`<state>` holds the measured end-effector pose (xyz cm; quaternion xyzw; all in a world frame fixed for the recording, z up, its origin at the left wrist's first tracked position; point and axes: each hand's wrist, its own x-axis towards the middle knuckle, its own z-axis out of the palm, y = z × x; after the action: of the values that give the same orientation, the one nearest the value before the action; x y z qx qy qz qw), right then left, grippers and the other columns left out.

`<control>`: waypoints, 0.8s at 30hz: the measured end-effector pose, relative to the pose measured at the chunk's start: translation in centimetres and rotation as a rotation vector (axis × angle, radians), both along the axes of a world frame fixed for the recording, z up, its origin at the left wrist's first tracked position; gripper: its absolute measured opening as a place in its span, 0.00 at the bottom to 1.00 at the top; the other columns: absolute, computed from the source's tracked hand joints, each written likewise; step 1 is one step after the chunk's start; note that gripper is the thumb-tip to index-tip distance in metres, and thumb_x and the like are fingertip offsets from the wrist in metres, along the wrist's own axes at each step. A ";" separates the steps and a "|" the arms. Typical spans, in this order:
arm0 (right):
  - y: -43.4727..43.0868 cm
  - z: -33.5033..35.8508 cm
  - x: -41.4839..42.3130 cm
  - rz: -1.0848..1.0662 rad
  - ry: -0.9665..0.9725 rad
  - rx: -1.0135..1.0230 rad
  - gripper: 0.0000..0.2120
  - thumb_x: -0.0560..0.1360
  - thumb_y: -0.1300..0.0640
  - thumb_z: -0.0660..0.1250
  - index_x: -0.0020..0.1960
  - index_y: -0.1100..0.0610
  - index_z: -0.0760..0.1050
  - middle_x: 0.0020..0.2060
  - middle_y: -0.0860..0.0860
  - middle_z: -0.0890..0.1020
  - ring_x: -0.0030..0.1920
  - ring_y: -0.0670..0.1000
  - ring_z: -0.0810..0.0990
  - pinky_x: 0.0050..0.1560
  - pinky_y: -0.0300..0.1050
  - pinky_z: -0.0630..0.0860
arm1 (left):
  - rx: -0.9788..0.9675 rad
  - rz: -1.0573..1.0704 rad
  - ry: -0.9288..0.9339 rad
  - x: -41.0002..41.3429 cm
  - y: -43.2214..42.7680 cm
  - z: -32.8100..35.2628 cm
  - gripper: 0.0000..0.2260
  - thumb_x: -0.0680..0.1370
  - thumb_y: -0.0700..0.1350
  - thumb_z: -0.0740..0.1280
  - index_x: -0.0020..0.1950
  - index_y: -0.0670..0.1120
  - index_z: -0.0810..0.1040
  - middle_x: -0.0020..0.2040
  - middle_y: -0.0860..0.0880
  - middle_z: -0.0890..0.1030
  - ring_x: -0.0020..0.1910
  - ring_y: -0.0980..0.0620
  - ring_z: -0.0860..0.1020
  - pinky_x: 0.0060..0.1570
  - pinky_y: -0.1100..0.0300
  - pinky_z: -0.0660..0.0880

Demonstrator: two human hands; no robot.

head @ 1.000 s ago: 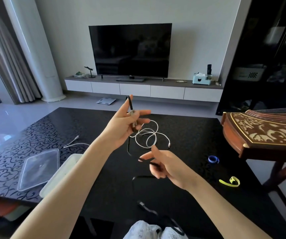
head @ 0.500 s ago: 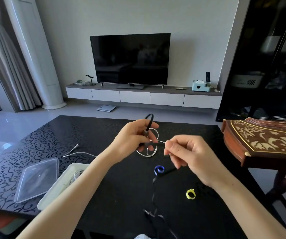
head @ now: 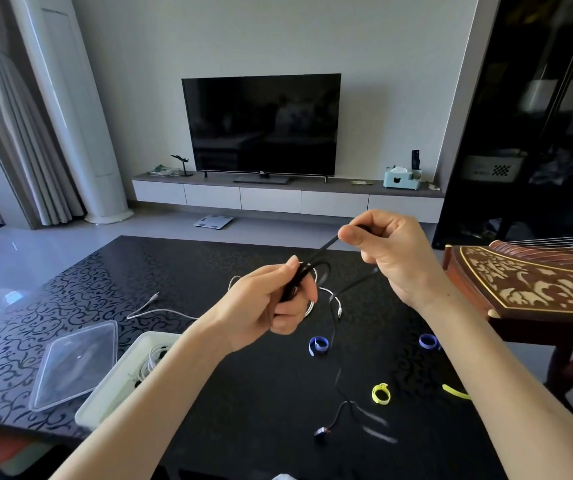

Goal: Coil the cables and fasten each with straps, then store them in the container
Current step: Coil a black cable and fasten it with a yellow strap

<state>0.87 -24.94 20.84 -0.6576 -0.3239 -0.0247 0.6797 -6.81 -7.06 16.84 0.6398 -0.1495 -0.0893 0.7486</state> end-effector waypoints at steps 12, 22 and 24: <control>0.5 -6.4 1.1 -0.021 0.110 -0.115 0.05 0.76 0.59 0.67 0.45 0.61 0.79 0.29 0.51 0.79 0.28 0.46 0.73 0.27 0.38 0.71 | -0.423 0.142 0.003 0.8 -0.2 0.4 0.16 0.78 0.45 0.56 0.61 0.42 0.76 0.24 0.52 0.63 0.22 0.57 0.61 0.23 0.65 0.57; 2.9 -11.2 -3.3 0.046 0.527 0.028 0.06 0.79 0.65 0.61 0.53 0.67 0.73 0.34 0.57 0.82 0.39 0.56 0.82 0.44 0.47 0.81 | -0.378 0.216 -0.027 0.7 -1.0 0.7 0.15 0.82 0.39 0.51 0.65 0.47 0.72 0.39 0.47 0.82 0.31 0.52 0.79 0.27 0.65 0.73; 3.3 -10.8 -4.0 0.149 0.735 0.140 0.06 0.79 0.65 0.61 0.52 0.69 0.73 0.32 0.57 0.81 0.35 0.55 0.81 0.46 0.53 0.81 | -0.361 0.225 -0.029 0.8 -1.0 0.9 0.15 0.82 0.39 0.52 0.65 0.47 0.72 0.41 0.46 0.83 0.32 0.51 0.80 0.31 0.63 0.77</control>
<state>-3.16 -21.67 10.07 -0.5493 -0.1029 0.2403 0.7936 -6.05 -8.08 17.74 0.5090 -0.1015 0.0323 0.8541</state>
